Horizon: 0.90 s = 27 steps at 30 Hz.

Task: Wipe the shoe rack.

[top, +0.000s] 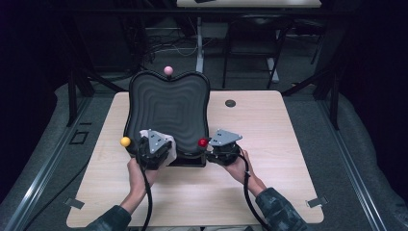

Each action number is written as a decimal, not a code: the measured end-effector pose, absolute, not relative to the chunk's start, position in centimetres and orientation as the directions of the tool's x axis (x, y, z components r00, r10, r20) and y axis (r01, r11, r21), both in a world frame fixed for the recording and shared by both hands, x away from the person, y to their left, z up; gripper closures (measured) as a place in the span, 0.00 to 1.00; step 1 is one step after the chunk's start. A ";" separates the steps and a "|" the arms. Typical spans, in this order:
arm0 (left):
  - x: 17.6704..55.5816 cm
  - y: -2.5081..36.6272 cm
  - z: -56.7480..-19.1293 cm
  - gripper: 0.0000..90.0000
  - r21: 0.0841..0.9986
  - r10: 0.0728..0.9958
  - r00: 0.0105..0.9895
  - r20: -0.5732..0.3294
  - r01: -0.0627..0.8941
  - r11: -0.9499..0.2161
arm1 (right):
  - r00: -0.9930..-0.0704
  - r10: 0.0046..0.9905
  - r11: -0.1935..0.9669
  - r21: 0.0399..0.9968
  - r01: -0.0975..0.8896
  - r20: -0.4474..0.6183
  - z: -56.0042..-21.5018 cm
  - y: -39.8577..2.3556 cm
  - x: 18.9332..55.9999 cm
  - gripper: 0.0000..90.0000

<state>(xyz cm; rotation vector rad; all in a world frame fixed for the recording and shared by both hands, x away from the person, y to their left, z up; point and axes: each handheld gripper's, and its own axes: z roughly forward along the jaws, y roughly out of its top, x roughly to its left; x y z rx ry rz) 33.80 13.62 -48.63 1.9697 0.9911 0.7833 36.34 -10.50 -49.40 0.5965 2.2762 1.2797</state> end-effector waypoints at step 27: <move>34.0 9.4 -49.0 0.93 0.844 0.776 0.614 0.146 0.332 -0.421 | -0.799 0.572 0.477 0.868 0.141 -0.185 -49.4 -10.6 36.3 0.67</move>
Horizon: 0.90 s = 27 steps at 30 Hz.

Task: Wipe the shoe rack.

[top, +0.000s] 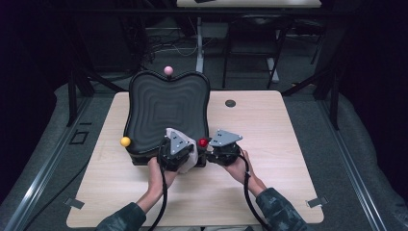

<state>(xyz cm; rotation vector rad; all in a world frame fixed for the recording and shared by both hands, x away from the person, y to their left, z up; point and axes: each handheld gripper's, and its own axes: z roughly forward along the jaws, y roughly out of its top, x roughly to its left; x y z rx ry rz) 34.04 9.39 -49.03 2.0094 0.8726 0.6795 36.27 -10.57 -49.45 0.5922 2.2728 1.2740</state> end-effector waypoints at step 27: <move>33.2 21.5 -48.9 0.93 0.816 0.908 0.366 0.204 0.448 -0.364 | -0.800 0.570 0.482 0.864 0.141 -0.188 -49.4 -10.6 36.3 0.67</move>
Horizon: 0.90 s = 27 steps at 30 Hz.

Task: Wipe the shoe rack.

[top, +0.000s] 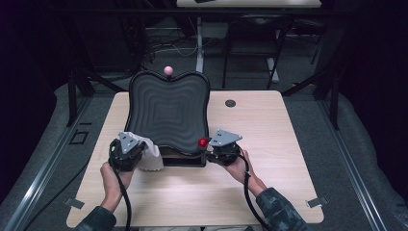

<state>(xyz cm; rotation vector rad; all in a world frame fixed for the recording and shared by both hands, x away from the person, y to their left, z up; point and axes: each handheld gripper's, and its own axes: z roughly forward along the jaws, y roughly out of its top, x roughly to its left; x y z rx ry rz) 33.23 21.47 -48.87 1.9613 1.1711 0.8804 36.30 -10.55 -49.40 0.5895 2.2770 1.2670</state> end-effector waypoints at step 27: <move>33.6 20.7 -48.8 0.93 0.817 0.903 0.390 0.178 0.453 -0.357 | -0.798 0.573 0.477 0.868 0.139 -0.187 -49.5 -10.6 36.3 0.67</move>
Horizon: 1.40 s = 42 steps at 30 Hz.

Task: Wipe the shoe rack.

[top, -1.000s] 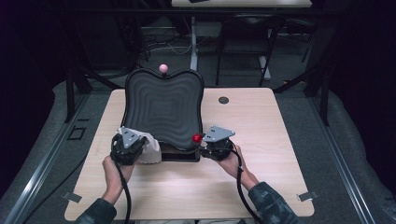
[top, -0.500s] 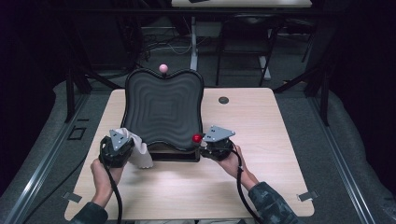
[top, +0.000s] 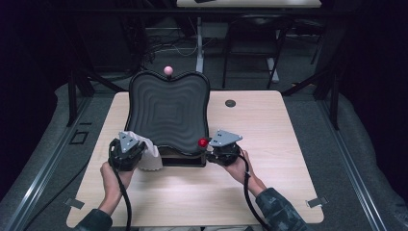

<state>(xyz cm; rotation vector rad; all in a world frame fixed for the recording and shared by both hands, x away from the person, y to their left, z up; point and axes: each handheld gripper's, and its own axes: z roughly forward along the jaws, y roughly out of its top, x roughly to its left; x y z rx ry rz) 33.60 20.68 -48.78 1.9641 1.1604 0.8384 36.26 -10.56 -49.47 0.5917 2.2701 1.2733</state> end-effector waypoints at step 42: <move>35.1 10.6 -47.5 0.92 0.840 0.771 0.621 0.143 0.335 -0.426 | -0.816 0.563 0.498 0.842 0.206 -0.133 -49.8 -13.0 35.9 0.35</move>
